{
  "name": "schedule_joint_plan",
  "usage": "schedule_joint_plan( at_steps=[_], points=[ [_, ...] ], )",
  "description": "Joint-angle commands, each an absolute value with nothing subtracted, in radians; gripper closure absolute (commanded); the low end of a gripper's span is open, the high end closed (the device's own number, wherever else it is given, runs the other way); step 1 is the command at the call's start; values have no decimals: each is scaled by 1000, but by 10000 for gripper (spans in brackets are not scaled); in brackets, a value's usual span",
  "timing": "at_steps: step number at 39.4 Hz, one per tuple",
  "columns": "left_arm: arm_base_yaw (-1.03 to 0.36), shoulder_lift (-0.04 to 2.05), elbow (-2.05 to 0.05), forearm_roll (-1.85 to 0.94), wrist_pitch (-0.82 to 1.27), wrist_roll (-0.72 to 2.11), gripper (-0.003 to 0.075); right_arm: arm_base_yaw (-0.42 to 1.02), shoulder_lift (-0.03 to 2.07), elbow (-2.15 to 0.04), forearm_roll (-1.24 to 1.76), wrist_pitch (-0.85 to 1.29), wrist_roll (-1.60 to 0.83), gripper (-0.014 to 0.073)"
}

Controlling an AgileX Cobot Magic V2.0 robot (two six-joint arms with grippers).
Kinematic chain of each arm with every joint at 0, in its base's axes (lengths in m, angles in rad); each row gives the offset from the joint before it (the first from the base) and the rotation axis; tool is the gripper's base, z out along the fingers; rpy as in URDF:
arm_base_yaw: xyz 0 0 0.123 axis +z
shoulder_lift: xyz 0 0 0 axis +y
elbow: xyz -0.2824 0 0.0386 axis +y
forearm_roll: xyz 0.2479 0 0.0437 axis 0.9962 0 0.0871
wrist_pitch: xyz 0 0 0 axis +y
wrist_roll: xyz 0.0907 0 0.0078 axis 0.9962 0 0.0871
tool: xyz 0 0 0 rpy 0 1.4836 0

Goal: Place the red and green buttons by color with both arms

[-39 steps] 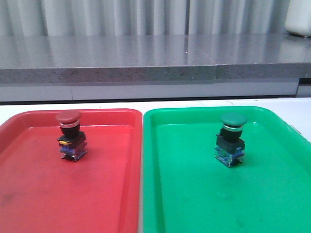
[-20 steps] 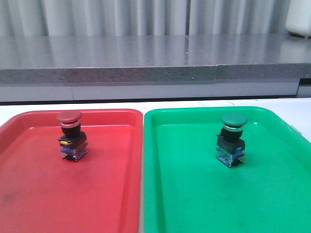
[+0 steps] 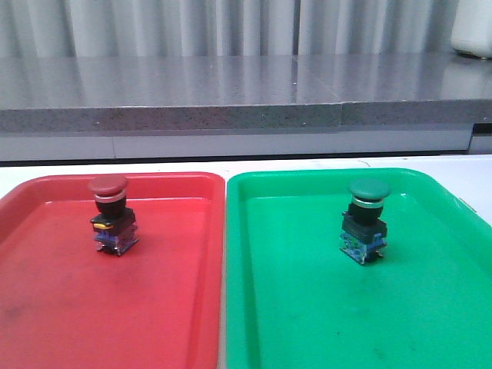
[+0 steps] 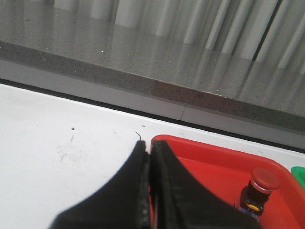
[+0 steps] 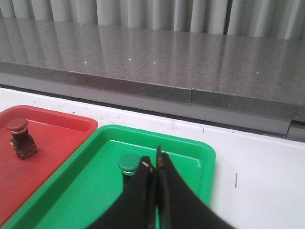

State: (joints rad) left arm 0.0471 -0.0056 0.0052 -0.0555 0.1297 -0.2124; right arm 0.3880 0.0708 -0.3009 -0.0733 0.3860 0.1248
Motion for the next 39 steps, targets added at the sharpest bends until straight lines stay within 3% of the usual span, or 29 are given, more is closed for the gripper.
schedule_joint_plan(
  at_steps=[1, 22, 30, 39],
  points=[
    [48, -23, 28, -63, 57, -215, 740, 384, 81, -329, -90, 312, 115, 652],
    [48, -23, 28, -63, 57, -215, 740, 369, 73, -287, -115, 269, 83, 652],
    [48, -23, 28, -63, 57, -215, 740, 176, -7, -118, -52, 123, 48, 652],
    [48, -21, 28, -63, 57, -215, 740, -48, -26, 14, 13, 113, 48, 652]
  ],
)
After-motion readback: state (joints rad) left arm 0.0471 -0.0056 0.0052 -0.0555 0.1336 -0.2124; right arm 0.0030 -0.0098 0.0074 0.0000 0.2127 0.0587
